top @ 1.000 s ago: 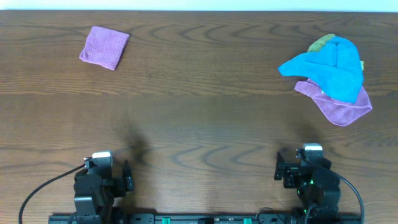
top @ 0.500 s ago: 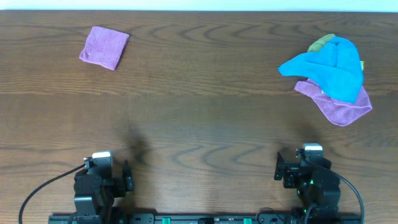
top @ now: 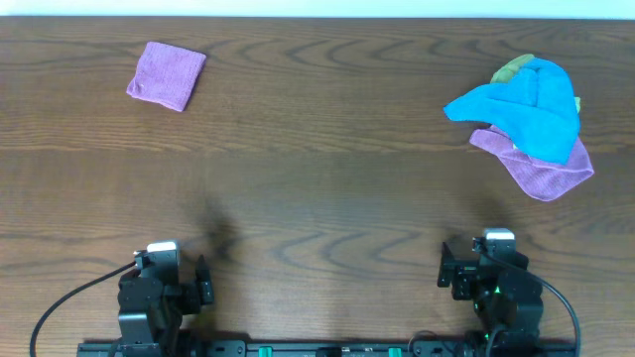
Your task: Fold the cloth
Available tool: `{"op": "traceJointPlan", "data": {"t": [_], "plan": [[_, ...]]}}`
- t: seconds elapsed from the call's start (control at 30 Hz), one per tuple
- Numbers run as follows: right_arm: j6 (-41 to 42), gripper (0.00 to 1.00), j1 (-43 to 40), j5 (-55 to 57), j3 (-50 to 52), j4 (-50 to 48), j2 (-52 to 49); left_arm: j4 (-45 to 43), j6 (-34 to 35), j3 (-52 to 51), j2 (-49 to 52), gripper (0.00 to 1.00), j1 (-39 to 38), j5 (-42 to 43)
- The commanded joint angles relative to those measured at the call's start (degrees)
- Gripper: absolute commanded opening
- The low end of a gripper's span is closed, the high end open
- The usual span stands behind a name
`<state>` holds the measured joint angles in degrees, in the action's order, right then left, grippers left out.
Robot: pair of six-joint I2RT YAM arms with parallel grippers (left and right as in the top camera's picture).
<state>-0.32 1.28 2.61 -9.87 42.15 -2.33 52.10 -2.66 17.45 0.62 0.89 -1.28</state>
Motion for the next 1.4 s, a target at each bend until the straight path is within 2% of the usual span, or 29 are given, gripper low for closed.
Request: {"op": "traceJointPlan", "data": {"t": [0.0, 0.17, 0.43, 0.7, 1.0, 1.37], "plan": [[-0.6, 0.99, -0.6, 0.6, 0.7, 0.0, 0.5, 3.4, -1.2, -0.5, -0.4, 0.95, -0.3, -0.6], [-0.4, 0.99, -0.6, 1.6, -0.3, -0.2, -1.4, 3.4, -1.2, -0.5, -0.4, 0.95, -0.3, -0.6], [3.2, 0.99, -2.6, 4.7, -10.5, -0.1, -9.3, 3.4, -1.2, -0.5, -0.4, 0.95, -0.3, -0.6], [6.7, 0.99, -7.4, 6.4, -27.8, 2.2, -26.9, 3.4, -1.2, -0.5, -0.4, 0.95, -0.3, -0.6], [11.4, 0.99, -7.7, 11.0, -48.2, 12.0, -45.5, 3.4, -1.2, -0.5, -0.4, 0.95, -0.3, -0.6], [12.8, 0.99, -10.4, 13.0, -63.2, 12.0, -68.2, 3.4, -1.2, -0.5, -0.4, 0.95, -0.3, -0.6]]}}
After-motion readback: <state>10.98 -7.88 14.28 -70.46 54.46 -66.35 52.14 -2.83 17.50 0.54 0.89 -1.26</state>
